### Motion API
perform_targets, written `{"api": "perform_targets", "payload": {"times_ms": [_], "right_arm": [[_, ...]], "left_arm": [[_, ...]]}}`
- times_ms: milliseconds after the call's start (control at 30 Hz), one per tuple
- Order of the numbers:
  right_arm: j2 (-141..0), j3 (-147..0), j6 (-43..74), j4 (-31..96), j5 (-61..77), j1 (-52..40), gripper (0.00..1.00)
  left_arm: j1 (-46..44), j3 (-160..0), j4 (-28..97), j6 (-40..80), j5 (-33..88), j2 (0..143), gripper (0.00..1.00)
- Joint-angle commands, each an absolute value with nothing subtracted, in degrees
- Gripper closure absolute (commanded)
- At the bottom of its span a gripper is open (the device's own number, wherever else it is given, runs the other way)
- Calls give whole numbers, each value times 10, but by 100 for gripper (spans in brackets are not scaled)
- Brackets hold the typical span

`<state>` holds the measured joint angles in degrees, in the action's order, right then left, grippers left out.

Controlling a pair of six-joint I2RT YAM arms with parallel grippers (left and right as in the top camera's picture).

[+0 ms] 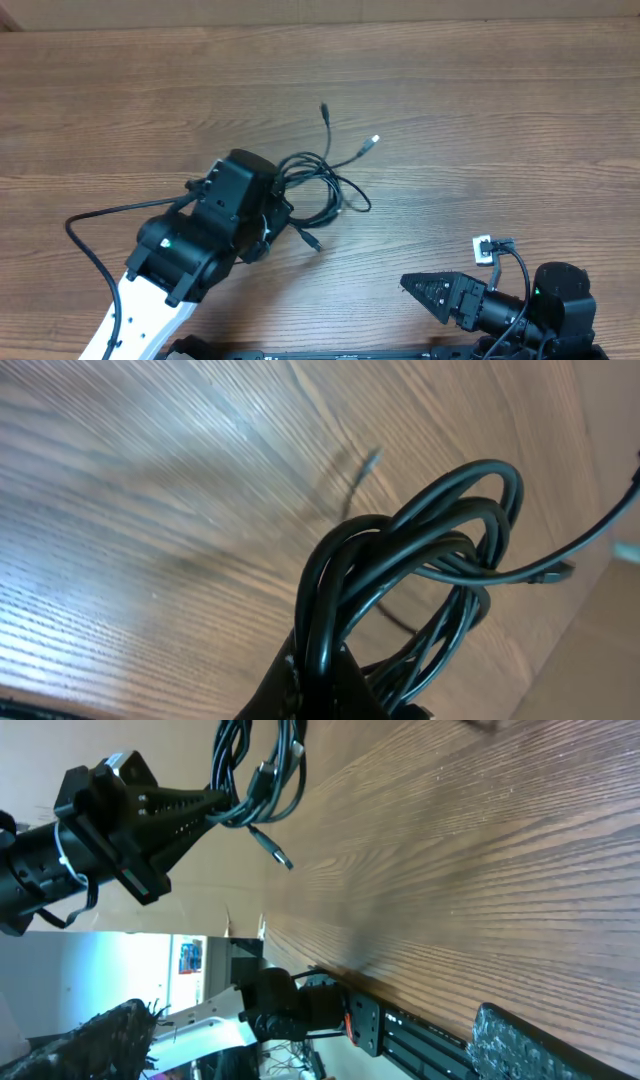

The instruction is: Untangle cables

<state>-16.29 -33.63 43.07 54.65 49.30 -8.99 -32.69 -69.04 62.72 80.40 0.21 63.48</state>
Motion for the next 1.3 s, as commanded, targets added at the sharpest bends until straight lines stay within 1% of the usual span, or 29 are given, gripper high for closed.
{"api": "perform_targets", "payload": {"times_ms": [0,133,233,367,500,600,667,733,867,1000,1267], "right_arm": [[-163,-341,437,543,484,-90,0],[-163,-341,441,540,416,-90,0],[-163,-341,496,528,390,-90,0],[-163,-341,545,479,390,-90,0],[-163,-341,552,414,390,-90,4],[-163,-341,521,396,389,-90,6],[-163,-341,495,396,383,-90,9],[-163,-341,493,397,382,-90,15],[-164,-341,502,391,382,-90,18],[-165,-340,560,393,382,-90,21],[-166,-317,566,390,364,-90,20]], "left_arm": [[-346,-695,623,817,4,637,96],[-348,-695,614,819,-14,645,96],[-348,-695,603,827,-15,649,96],[-357,-695,573,816,-15,663,95],[-364,-695,514,707,-3,674,95],[-364,-695,471,620,19,674,95],[-364,-695,455,568,46,674,96],[-364,-695,455,538,63,674,95],[-364,-695,454,526,90,673,95],[-364,-695,438,509,124,673,95],[-364,-695,401,492,197,673,96]]}}
